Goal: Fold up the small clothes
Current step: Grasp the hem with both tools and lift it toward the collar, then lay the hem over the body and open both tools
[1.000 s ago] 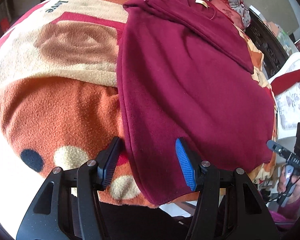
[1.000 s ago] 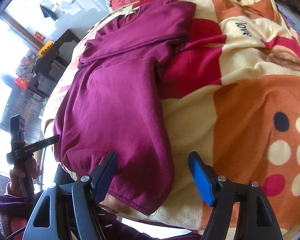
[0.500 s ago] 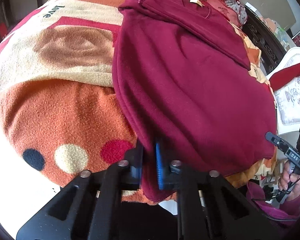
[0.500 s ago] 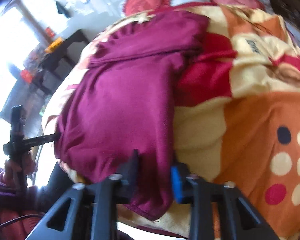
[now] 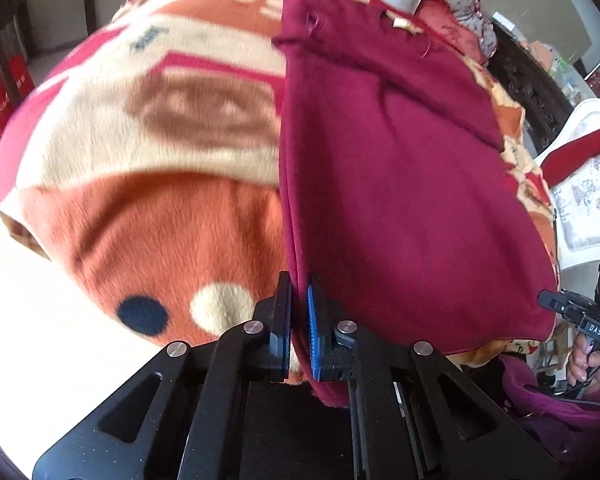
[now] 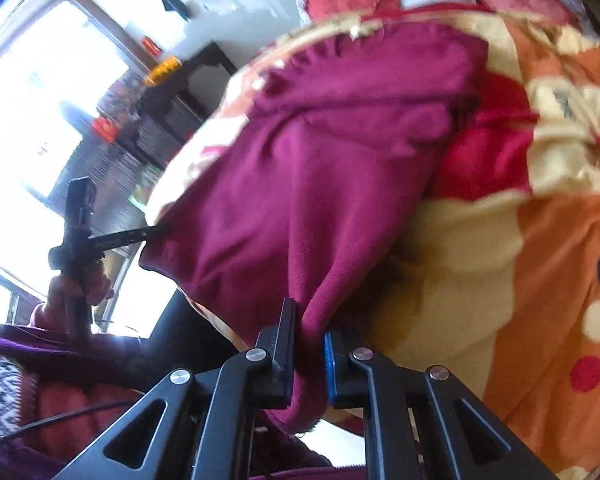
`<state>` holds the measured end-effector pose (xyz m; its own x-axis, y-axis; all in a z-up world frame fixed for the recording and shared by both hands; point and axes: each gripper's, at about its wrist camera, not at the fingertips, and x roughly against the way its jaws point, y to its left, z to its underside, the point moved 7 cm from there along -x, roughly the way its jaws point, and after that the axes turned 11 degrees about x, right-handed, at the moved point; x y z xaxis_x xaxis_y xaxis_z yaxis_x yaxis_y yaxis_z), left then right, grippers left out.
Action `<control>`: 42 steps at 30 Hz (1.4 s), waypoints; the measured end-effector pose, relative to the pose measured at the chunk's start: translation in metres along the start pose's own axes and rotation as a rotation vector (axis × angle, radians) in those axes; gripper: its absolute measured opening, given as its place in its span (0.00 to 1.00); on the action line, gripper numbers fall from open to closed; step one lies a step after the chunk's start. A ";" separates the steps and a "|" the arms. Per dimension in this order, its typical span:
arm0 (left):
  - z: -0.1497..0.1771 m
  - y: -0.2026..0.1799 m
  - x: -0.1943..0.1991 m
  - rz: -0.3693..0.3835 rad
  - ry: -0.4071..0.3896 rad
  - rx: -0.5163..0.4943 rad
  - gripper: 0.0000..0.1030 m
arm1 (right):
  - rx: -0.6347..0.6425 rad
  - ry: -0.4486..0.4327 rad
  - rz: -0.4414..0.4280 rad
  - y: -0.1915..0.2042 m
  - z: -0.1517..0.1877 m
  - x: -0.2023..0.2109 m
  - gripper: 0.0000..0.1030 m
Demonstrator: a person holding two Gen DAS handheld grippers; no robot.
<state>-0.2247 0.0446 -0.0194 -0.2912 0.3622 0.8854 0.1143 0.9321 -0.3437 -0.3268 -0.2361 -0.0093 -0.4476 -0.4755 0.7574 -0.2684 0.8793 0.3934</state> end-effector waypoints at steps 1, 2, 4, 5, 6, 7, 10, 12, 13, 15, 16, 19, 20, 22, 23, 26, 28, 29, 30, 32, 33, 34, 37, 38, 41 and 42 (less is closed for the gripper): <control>0.002 0.000 -0.002 0.000 0.006 0.001 0.06 | -0.016 0.008 0.010 -0.004 0.002 -0.003 0.10; 0.003 0.000 -0.004 -0.002 0.009 0.004 0.06 | -0.033 0.005 0.010 -0.007 0.003 -0.003 0.11; 0.006 0.002 -0.009 0.000 0.023 0.020 0.06 | -0.080 0.000 -0.022 -0.012 0.003 -0.005 0.17; 0.007 0.003 -0.012 0.002 0.033 0.032 0.07 | -0.090 0.002 -0.030 -0.013 0.003 -0.006 0.25; 0.008 0.004 -0.013 0.002 0.040 0.040 0.09 | -0.093 0.006 -0.035 -0.013 0.004 -0.008 0.37; 0.009 0.005 -0.015 -0.001 0.048 0.047 0.14 | -0.089 0.005 -0.046 -0.012 0.003 -0.008 0.40; 0.011 0.005 -0.019 0.004 0.059 0.061 0.18 | -0.033 0.022 -0.021 -0.003 0.002 -0.012 0.41; 0.012 0.004 -0.021 0.008 0.063 0.063 0.19 | -0.001 0.030 -0.002 0.001 0.001 -0.014 0.41; 0.013 0.003 -0.022 0.013 0.067 0.062 0.19 | 0.002 0.029 -0.001 0.001 0.001 -0.015 0.41; 0.015 0.000 -0.024 0.021 0.078 0.056 0.19 | 0.009 0.026 -0.002 0.002 -0.003 -0.018 0.30; 0.018 -0.003 -0.026 0.027 0.094 0.043 0.19 | 0.011 0.026 0.000 0.002 -0.004 -0.019 0.26; 0.019 -0.008 -0.026 0.037 0.115 0.016 0.12 | 0.005 0.006 -0.022 0.004 -0.010 -0.019 0.16; 0.017 -0.010 -0.024 0.046 0.115 0.017 0.08 | 0.010 -0.010 -0.037 0.006 -0.015 -0.016 0.15; 0.006 -0.013 -0.011 0.086 0.088 0.023 0.06 | 0.028 -0.054 -0.064 0.014 -0.026 -0.006 0.13; -0.001 -0.016 -0.002 0.107 0.066 0.025 0.06 | 0.041 -0.086 -0.077 0.018 -0.035 0.002 0.13; -0.033 -0.028 0.032 0.164 -0.040 0.011 0.06 | 0.053 -0.155 -0.097 0.021 -0.059 0.020 0.13; -0.060 -0.036 0.050 0.189 -0.112 0.008 0.06 | 0.050 -0.202 -0.105 0.018 -0.076 0.031 0.13; -0.073 -0.040 0.057 0.200 -0.141 0.010 0.06 | 0.044 -0.228 -0.107 0.015 -0.087 0.036 0.13; -0.084 -0.043 0.060 0.204 -0.161 0.011 0.06 | 0.038 -0.258 -0.109 0.010 -0.099 0.041 0.13; -0.116 -0.050 0.065 0.216 -0.207 0.021 0.06 | 0.027 -0.309 -0.087 -0.001 -0.122 0.049 0.13; -0.129 -0.054 0.064 0.219 -0.222 0.021 0.06 | 0.026 -0.329 -0.070 -0.006 -0.135 0.052 0.13; -0.142 -0.059 0.062 0.216 -0.239 0.017 0.06 | 0.026 -0.350 -0.054 -0.012 -0.145 0.055 0.13; -0.186 -0.068 0.054 0.209 -0.293 0.005 0.06 | -0.011 -0.386 0.014 -0.042 -0.184 0.057 0.13; -0.200 -0.072 0.049 0.206 -0.307 0.006 0.06 | -0.029 -0.390 0.026 -0.051 -0.192 0.057 0.13; -0.247 -0.083 0.030 0.173 -0.350 0.003 0.06 | -0.080 -0.386 0.099 -0.085 -0.225 0.046 0.12; -0.257 -0.084 0.024 0.164 -0.354 0.012 0.06 | -0.094 -0.378 0.121 -0.099 -0.236 0.037 0.12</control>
<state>0.0031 -0.0248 0.1115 -0.5797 0.4823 0.6568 0.1763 0.8611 -0.4768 -0.1153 -0.3341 0.1031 -0.7578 -0.3298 0.5629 -0.1236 0.9198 0.3725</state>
